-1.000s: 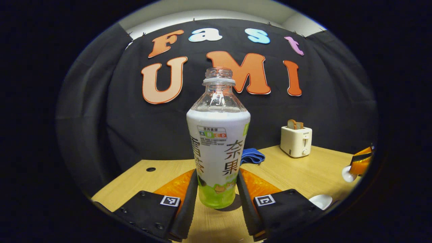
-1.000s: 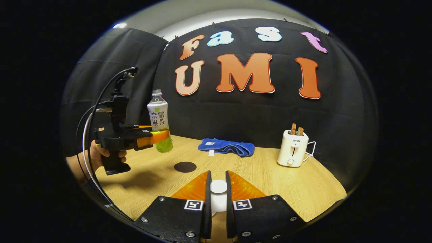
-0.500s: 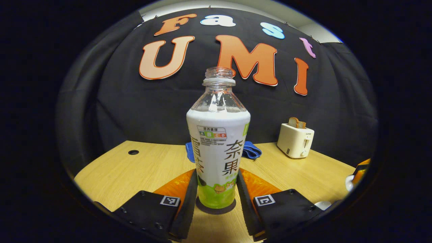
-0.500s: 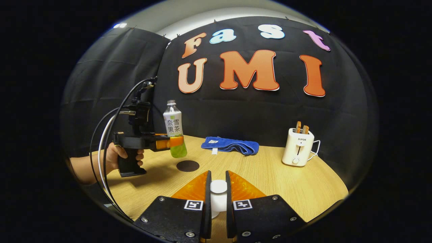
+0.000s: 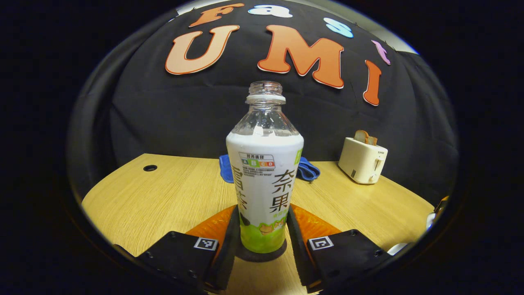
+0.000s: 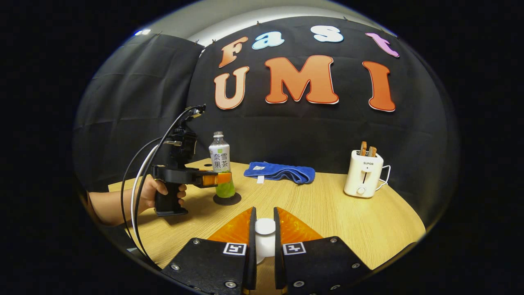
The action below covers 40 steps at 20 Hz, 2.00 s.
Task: Open the teacup lid with one hand, grasp the water bottle and pour water into the teacup with the other hand; after pouring, place the water bottle on the coaster and then close the teacup lid.
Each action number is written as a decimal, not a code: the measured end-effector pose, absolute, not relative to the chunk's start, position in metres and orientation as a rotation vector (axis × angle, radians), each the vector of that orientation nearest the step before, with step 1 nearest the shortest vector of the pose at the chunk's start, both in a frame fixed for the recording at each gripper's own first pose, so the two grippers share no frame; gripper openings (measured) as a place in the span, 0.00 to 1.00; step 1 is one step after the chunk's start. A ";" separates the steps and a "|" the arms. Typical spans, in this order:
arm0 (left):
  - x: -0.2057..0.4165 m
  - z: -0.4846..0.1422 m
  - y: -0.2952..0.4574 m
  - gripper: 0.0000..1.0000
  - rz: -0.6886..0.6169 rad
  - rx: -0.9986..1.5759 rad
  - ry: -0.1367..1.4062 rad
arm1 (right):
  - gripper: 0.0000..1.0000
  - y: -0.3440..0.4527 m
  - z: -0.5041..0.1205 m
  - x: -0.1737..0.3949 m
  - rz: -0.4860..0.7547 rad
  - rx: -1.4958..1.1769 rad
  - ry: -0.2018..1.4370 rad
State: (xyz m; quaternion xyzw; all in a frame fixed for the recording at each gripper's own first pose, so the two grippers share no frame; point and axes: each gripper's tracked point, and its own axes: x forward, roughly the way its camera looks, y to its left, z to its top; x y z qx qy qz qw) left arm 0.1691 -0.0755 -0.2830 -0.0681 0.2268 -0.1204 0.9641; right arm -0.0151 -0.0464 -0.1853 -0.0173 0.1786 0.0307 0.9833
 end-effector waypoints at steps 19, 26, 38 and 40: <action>0.169 -0.287 -0.074 0.75 -0.265 -0.087 0.483 | 0.18 -0.042 -0.193 -0.012 0.066 -0.042 0.381; 0.150 -0.282 -0.068 0.99 -0.262 -0.087 0.472 | 0.18 -0.027 -0.193 -0.014 0.087 -0.043 0.377; 0.104 -0.256 -0.050 0.98 -0.263 -0.038 0.383 | 0.18 -0.004 -0.224 -0.009 0.118 -0.047 0.431; 0.099 -0.255 -0.047 0.98 -0.263 -0.029 0.376 | 0.18 -0.002 -0.234 -0.010 0.119 -0.048 0.450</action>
